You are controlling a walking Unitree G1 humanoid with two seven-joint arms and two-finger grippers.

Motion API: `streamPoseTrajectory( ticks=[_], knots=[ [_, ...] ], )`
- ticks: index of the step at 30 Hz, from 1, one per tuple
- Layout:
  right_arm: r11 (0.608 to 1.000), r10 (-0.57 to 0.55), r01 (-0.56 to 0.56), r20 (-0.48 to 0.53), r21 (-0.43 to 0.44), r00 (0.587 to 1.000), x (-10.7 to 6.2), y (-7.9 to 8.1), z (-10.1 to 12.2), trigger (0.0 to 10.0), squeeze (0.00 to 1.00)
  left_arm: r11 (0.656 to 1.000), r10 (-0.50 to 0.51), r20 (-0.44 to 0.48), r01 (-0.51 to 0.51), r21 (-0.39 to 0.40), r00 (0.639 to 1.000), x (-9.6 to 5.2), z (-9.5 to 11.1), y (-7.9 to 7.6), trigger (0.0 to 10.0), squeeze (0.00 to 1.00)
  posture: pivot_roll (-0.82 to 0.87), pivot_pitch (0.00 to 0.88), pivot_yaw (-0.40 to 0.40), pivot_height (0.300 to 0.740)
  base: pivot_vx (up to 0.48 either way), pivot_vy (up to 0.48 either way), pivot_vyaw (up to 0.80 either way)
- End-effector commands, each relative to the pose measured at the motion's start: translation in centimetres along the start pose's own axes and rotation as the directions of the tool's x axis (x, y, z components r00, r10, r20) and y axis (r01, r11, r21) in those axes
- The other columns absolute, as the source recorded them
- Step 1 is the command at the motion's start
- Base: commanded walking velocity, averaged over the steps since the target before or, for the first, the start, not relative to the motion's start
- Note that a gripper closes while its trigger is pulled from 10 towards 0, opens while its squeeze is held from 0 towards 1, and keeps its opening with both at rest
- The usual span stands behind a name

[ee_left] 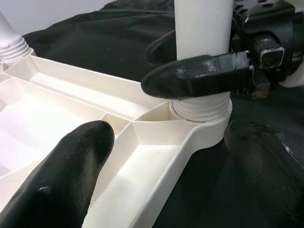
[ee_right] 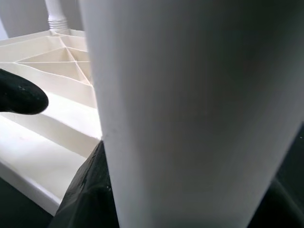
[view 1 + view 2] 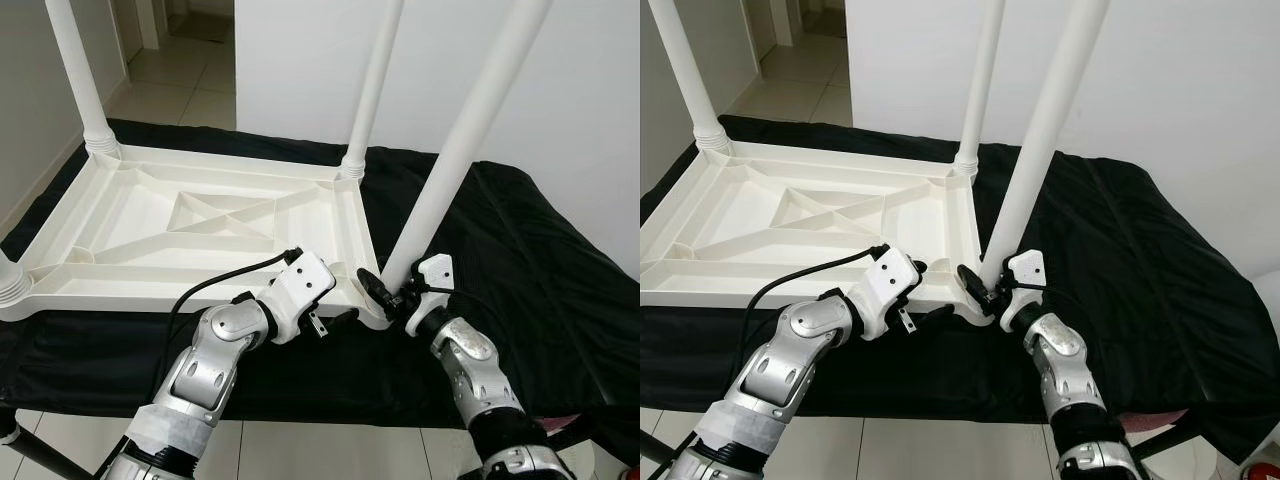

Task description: Building children table

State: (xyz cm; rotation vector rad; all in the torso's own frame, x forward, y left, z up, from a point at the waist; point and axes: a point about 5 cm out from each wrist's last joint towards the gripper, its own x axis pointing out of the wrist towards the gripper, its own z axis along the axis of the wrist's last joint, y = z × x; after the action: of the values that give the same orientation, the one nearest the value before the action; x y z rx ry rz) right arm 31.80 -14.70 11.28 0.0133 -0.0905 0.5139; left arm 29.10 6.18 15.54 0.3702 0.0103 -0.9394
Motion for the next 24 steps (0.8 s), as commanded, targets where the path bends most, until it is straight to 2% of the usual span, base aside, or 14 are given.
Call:
streamPoseTrajectory(
  ticks=[1,2,4,5,7,8,9,11,12,15,18,24],
  knots=[
    [0.997,-0.075,0.077,-0.103,0.011,0.992,-0.5,0.1,-1.7,10.0,0.0,0.988,0.157,0.0,-0.157,0.008,0.988,0.2,0.0,0.9,10.0,0.0,-0.01,0.0,-0.113,0.74,0.0,0.0,0.0],
    [0.989,-0.147,0.148,-0.114,0.0,0.983,-0.4,0.0,-1.8,10.0,0.0,0.987,0.158,0.001,-0.158,0.009,0.987,0.2,0.0,0.9,10.0,0.0,-0.01,0.0,-0.112,0.74,0.0,0.0,0.0],
    [0.989,-0.147,0.148,-0.114,0.0,0.983,-0.4,0.0,-1.8,10.0,0.0,0.987,0.158,0.001,-0.158,0.009,0.987,0.2,0.0,0.9,10.0,0.0,-0.01,0.0,-0.112,0.74,0.0,0.0,0.0],
    [0.964,-0.26,0.265,-0.13,0.017,0.957,-0.3,0.0,-2.0,10.0,0.0,0.987,0.16,0.002,-0.16,0.009,0.987,0.3,0.0,0.9,10.0,0.0,-0.01,0.0,-0.11,0.74,0.0,0.0,0.0],
    [0.964,-0.26,0.265,-0.13,0.017,0.957,-0.3,0.0,-2.0,10.0,0.0,0.987,0.16,0.002,-0.16,0.009,0.987,0.3,0.0,0.9,10.0,0.0,-0.01,0.0,-0.11,0.74,0.0,0.0,0.0],
    [0.924,-0.374,0.382,-0.159,0.026,0.914,-0.5,0.2,-2.2,10.0,0.0,0.987,0.16,0.004,-0.16,0.01,0.987,0.3,0.1,0.9,10.0,0.0,-0.01,0.0,-0.11,0.74,0.0,0.0,0.0],
    [0.924,-0.374,0.382,-0.159,0.026,0.914,-0.5,0.2,-2.2,10.0,0.0,0.987,0.16,0.004,-0.16,0.01,0.987,0.3,0.1,0.9,10.0,0.0,-0.01,0.0,-0.11,0.74,0.0,0.0,0.0],
    [0.824,-0.542,0.565,-0.225,0.047,0.809,-1.1,0.8,-2.8,10.0,0.0,0.987,0.158,0.01,-0.158,0.011,0.987,0.5,0.2,0.9,10.0,0.0,-0.01,0.0,-0.111,0.74,0.0,0.0,0.0],
    [0.799,-0.573,0.6,-0.246,0.048,0.782,-1.3,1.2,-3.0,10.0,0.0,0.988,0.157,0.012,-0.157,0.011,0.988,0.5,0.3,0.9,10.0,0.0,-0.02,0.0,-0.11,0.74,0.0,0.0,0.0],
    [0.784,-0.588,0.619,-0.26,0.052,0.766,-1.4,1.8,-3.1,10.0,0.0,0.988,0.157,0.015,-0.157,0.01,0.988,0.6,0.4,0.9,10.0,0.0,-0.01,0.0,-0.114,0.74,0.0,0.0,0.0],
    [0.807,-0.551,0.586,-0.271,0.068,0.789,-1.3,2.9,-3.2,10.0,0.0,0.988,0.157,0.017,-0.157,0.01,0.987,0.6,0.4,0.9,10.0,0.0,-0.01,0.0,-0.114,0.74,0.0,0.0,0.0],
    [0.831,-0.527,0.554,-0.236,0.061,0.816,-1.2,2.7,-2.6,10.0,0.0,0.988,0.156,0.019,-0.157,0.01,0.988,0.6,0.4,0.8,10.0,0.0,-0.02,0.0,-0.117,0.74,0.0,0.0,0.0]
  ],
)
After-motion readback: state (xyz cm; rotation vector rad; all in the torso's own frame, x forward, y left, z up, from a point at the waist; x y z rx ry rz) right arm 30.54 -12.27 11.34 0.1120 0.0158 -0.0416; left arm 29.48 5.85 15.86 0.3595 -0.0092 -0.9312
